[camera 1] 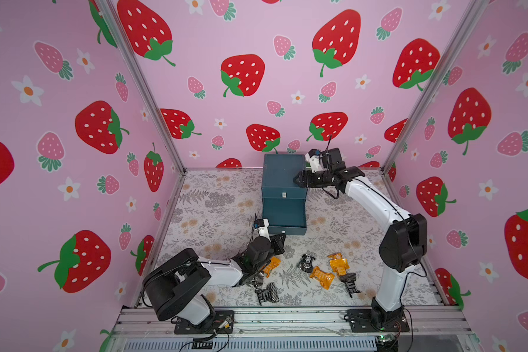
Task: Place the cookies into the drawer by color
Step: Open the drawer in the storage box, then pick up the cookie at the center of the board.
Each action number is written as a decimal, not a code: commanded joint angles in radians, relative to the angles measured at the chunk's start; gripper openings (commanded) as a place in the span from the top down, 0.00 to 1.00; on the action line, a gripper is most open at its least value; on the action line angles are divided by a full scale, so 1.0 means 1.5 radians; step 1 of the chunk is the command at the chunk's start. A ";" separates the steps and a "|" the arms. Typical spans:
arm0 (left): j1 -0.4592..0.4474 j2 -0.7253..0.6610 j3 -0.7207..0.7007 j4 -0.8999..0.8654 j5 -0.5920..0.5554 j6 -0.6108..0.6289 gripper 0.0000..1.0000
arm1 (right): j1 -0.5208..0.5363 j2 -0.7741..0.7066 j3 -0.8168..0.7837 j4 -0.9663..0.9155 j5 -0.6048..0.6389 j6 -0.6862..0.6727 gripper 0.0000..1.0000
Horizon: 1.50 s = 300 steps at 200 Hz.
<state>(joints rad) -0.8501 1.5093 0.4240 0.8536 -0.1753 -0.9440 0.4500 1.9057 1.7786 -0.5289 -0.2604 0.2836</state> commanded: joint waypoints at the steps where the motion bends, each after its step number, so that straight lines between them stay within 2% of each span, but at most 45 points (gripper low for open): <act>1: -0.003 -0.016 0.011 -0.041 -0.008 0.018 0.74 | 0.020 0.023 0.000 -0.064 -0.013 -0.017 0.26; 8: -0.003 -0.021 0.012 -0.047 -0.006 0.023 0.64 | 0.020 0.021 0.000 -0.065 -0.014 -0.016 0.27; 27: -0.003 -0.036 0.012 -0.054 0.007 0.032 0.45 | 0.024 0.020 0.005 -0.067 -0.010 -0.016 0.27; 50: -0.004 -0.061 0.014 -0.082 0.014 0.041 0.32 | 0.025 0.021 0.026 -0.084 -0.010 -0.016 0.26; 77: -0.002 -0.101 0.026 -0.179 0.022 0.051 0.20 | 0.025 0.013 0.048 -0.098 -0.011 -0.008 0.25; 122: -0.002 -0.179 0.038 -0.335 0.040 0.075 0.17 | 0.025 -0.035 0.048 -0.099 -0.006 0.009 0.24; 156: -0.002 -0.220 0.069 -0.454 0.053 0.107 0.15 | 0.025 -0.095 0.007 -0.092 0.006 0.022 0.23; 178: -0.003 -0.230 0.073 -0.468 0.085 0.111 0.14 | 0.027 -0.134 -0.022 -0.093 0.014 0.032 0.23; 203: -0.004 -0.255 0.077 -0.515 0.093 0.122 0.13 | 0.027 -0.196 -0.092 -0.079 0.016 0.048 0.24; 241: -0.004 -0.344 0.064 -0.583 0.089 0.131 0.14 | 0.048 -0.297 -0.250 -0.008 -0.002 0.089 0.25; 265: -0.004 -0.383 0.055 -0.621 0.093 0.131 0.14 | 0.074 -0.281 -0.279 0.028 -0.037 0.096 0.30; 300: -0.003 -0.394 0.053 -0.679 0.085 0.135 0.14 | 0.080 -0.185 -0.225 0.043 -0.051 0.081 0.39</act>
<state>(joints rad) -0.8532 0.9260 0.5014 -0.0593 -0.0441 -0.7635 0.5686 1.5463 1.3846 -0.5186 -0.3050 0.4107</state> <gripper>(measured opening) 0.865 0.640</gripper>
